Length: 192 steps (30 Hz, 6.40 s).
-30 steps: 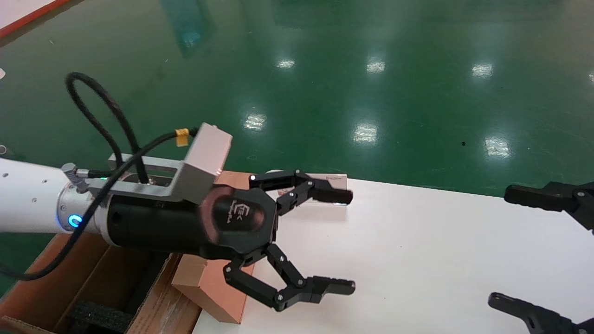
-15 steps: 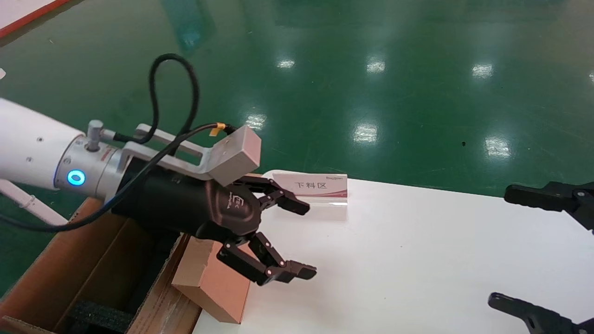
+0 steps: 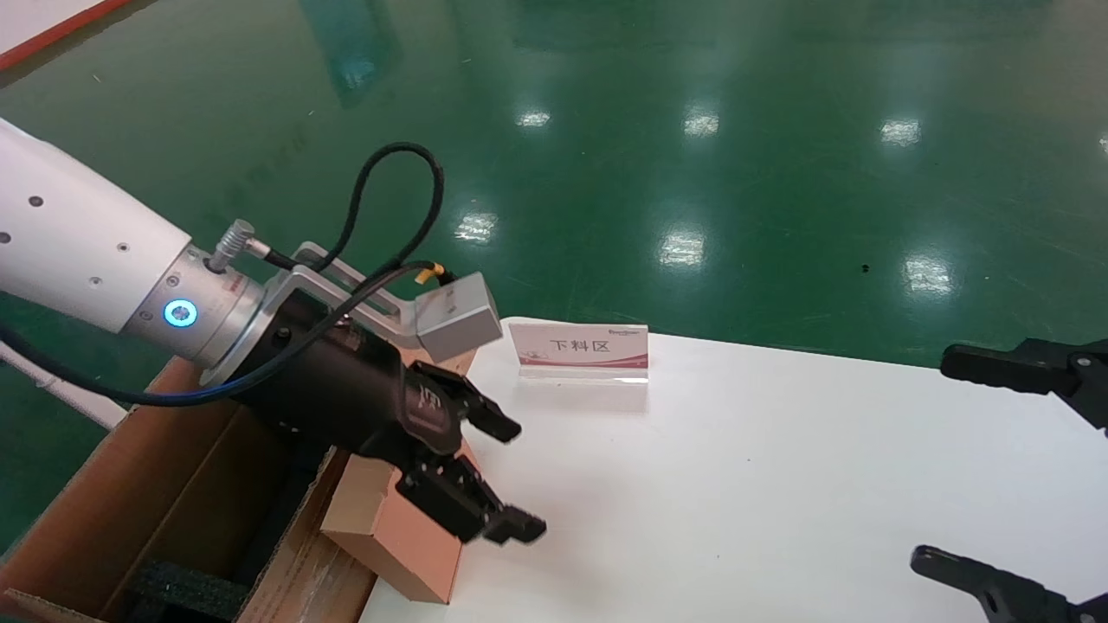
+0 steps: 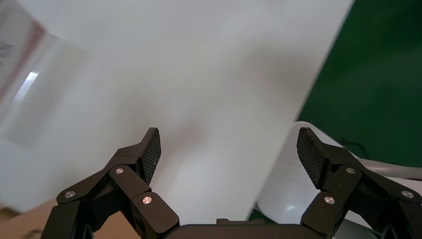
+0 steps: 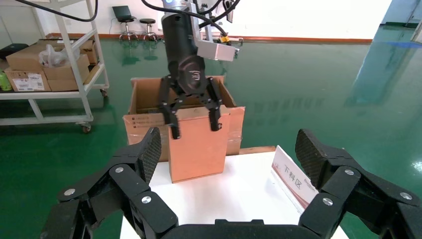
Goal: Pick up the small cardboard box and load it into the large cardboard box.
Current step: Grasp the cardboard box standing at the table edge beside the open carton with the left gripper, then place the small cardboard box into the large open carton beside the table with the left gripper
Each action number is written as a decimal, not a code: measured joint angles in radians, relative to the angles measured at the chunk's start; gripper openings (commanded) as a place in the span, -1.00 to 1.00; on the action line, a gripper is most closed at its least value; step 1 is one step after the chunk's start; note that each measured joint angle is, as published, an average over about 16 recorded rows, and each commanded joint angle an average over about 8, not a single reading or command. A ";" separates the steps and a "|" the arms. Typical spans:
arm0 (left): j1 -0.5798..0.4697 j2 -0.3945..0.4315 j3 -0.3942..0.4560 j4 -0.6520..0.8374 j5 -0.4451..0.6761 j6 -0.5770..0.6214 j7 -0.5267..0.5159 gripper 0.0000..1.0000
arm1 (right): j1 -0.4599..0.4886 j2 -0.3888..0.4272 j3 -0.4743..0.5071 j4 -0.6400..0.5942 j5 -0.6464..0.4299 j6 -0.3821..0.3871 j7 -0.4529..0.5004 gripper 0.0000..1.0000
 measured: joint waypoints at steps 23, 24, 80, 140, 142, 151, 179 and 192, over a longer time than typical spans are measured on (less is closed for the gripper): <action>-0.421 0.092 0.592 -0.001 0.056 0.000 -0.220 1.00 | 0.000 0.001 -0.002 0.000 0.001 0.001 -0.001 1.00; -0.437 0.097 0.616 -0.001 0.054 -0.001 -0.229 1.00 | 0.000 0.001 -0.002 0.000 0.001 0.001 -0.001 1.00; -0.507 0.218 1.035 0.001 0.129 -0.246 -0.551 1.00 | 0.001 0.002 -0.006 0.000 0.004 0.002 -0.003 1.00; -0.634 0.149 0.963 0.102 0.074 -0.226 -0.477 -1.00 | 0.001 0.003 -0.006 -0.001 0.005 0.003 -0.003 -1.00; -0.676 0.138 0.941 0.138 0.057 -0.208 -0.443 -1.00 | 0.002 0.003 -0.007 -0.001 0.005 0.003 -0.003 -1.00; -0.856 0.172 0.884 0.379 0.041 -0.086 -0.219 -1.00 | 0.002 0.003 -0.007 -0.001 0.005 0.003 -0.004 -1.00; -1.059 0.196 1.508 0.544 -0.035 0.014 -0.034 -1.00 | 0.002 0.003 -0.009 -0.001 0.006 0.004 -0.005 1.00; -1.006 0.177 1.671 0.548 -0.160 -0.068 -0.093 -1.00 | 0.002 0.004 -0.010 -0.001 0.007 0.004 -0.005 1.00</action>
